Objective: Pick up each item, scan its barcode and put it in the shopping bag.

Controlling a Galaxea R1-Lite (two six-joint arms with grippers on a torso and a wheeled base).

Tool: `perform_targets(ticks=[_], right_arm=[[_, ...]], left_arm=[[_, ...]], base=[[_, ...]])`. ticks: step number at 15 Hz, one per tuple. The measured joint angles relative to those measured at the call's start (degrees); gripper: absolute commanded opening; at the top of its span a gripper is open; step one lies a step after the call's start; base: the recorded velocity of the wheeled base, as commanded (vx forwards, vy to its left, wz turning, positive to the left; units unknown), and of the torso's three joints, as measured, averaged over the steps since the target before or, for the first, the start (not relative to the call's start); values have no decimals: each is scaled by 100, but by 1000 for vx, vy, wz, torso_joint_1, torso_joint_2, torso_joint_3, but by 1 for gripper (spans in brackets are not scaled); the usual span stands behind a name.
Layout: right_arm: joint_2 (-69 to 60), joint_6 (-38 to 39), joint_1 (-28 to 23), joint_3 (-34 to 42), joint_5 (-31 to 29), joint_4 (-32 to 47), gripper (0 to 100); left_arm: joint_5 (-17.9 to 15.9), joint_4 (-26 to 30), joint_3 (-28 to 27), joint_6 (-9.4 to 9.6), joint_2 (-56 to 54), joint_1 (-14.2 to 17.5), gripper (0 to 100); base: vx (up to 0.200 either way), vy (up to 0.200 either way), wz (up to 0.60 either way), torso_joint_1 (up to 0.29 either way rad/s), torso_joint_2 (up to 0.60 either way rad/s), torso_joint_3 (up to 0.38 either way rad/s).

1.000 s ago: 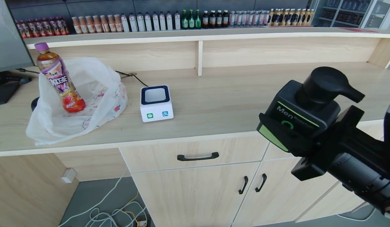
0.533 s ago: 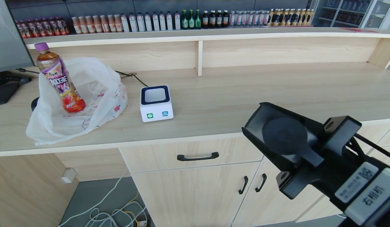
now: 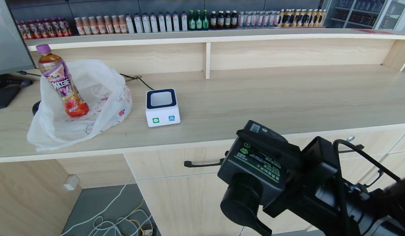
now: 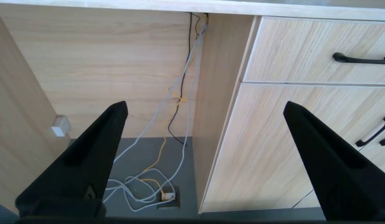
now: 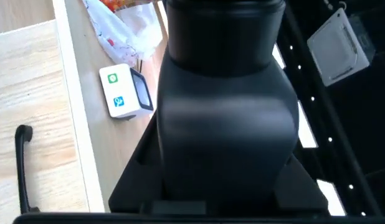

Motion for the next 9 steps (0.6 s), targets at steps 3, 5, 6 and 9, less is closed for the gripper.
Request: perform_targets(ticks=[3,5,6,9], right_arm=[[-62,-692,63,-221,216,0,0],[-173,-1239,293,-256,169,-5,0],[-212,-1302,358,-267,139,-7,0],[-283,-1431,418,-276,130,-2,0]], left_arm=[[0,-2,0,0,0,0,100],[0,-2,0,2,0,0,100],[0,-2,0,0,0,0,100],[0,-2,0,0,0,0,100]], base=[[0,0,0,0,0,0],[0,0,0,0,0,0],[0,0,0,0,0,0],[0,0,0,0,0,0]])
